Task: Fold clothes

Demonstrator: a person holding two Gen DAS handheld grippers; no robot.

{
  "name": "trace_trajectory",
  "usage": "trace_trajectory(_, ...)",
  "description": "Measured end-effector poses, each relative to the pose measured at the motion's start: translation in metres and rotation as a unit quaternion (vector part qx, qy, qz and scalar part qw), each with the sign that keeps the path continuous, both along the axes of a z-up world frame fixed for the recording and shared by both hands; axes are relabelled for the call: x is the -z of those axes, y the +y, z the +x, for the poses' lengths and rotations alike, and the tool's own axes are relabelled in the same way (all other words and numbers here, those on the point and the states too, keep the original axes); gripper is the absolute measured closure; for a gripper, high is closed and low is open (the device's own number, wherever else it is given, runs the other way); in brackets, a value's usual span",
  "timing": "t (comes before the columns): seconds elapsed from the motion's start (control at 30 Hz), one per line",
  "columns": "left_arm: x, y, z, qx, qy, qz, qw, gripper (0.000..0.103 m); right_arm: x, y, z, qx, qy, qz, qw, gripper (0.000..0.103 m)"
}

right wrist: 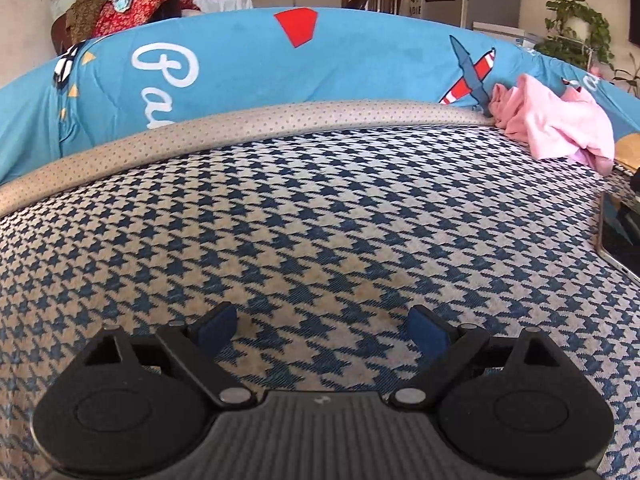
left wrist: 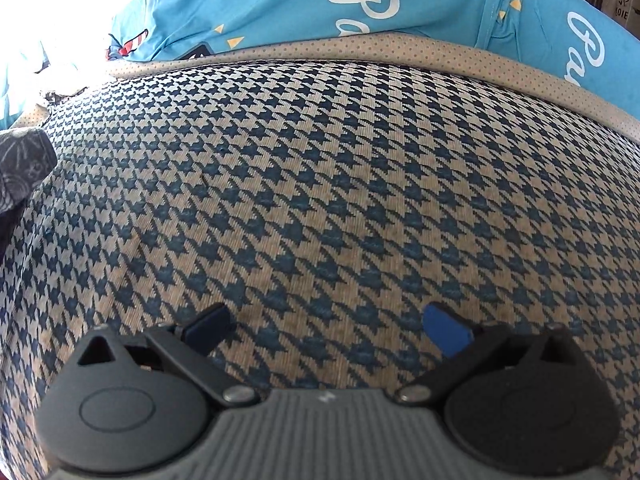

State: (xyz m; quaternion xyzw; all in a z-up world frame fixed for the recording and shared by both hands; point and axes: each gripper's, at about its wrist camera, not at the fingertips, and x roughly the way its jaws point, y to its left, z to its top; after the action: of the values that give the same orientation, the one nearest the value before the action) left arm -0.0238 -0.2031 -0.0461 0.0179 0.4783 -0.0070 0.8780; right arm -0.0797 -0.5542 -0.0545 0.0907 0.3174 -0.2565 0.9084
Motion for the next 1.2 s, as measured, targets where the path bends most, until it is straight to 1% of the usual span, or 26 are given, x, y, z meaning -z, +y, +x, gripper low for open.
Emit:
trace_trajectory(0.1,0.000,0.000,0.001,0.005,-0.001,0.004,1.0000,0.000,0.002,-0.003,0.001,-0.008,-0.009,-0.001,1.000,0.005)
trace_trajectory(0.17,0.000,-0.001,-0.001,0.007,-0.002,0.005,1.0000,0.000,0.002,-0.002,0.004,-0.018,-0.003,-0.009,1.000,0.002)
trace_trajectory(0.23,0.000,0.000,-0.002,0.008,-0.003,0.006,0.9999,0.000,0.002,-0.005,0.006,-0.025,-0.003,-0.006,1.000,0.000)
trace_trajectory(0.37,0.000,0.000,-0.004,0.010,-0.007,0.010,0.9999,0.000,-0.001,-0.013,0.006,-0.057,-0.016,0.016,0.998,0.000)
trace_trajectory(0.43,0.000,-0.001,-0.005,0.012,-0.010,0.013,0.9998,0.000,0.000,-0.013,0.005,-0.063,-0.021,0.018,0.998,0.000)
trace_trajectory(0.47,0.000,-0.001,-0.004,0.013,-0.011,0.014,0.9998,0.000,0.001,-0.010,0.004,-0.069,-0.025,0.013,0.997,0.000)
trace_trajectory(0.53,-0.001,-0.003,-0.008,0.016,-0.014,0.017,0.9996,0.000,0.004,-0.003,0.008,-0.074,-0.010,-0.008,0.997,0.000)
trace_trajectory(0.6,-0.002,-0.006,-0.013,0.019,-0.017,0.020,0.9995,0.000,0.005,0.003,0.011,-0.073,0.001,-0.029,0.997,0.000)
trace_trajectory(0.7,-0.004,-0.011,-0.024,0.025,-0.022,0.023,0.9992,0.000,0.005,0.003,0.011,-0.073,-0.001,-0.028,0.997,0.000)
trace_trajectory(1.2,-0.005,-0.005,-0.027,0.026,-0.026,0.017,0.9992,0.000,0.005,0.002,0.010,-0.073,-0.004,-0.025,0.997,0.000)
